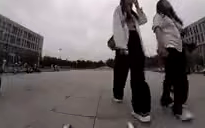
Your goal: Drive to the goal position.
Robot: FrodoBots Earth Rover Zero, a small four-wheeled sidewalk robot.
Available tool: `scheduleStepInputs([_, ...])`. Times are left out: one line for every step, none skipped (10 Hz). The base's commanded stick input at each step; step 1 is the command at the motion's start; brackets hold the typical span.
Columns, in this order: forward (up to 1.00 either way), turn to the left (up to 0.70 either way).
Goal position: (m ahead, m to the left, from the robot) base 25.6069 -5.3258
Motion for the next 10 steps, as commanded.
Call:
scheduleStepInputs([0.06,0.0])
scheduleStepInputs([0.06,0.0])
scheduleStepInputs([0.06,0.0])
scheduleStepInputs([0.07,0.0])
scheduleStepInputs([0.07,0.0])
scheduleStepInputs([0.23,0.0])
scheduleStepInputs([0.52,0.0])
scheduleStepInputs([0.7,0.0])
scheduleStepInputs([0.7,0.0])
scheduleStepInputs([0.7,0.0])
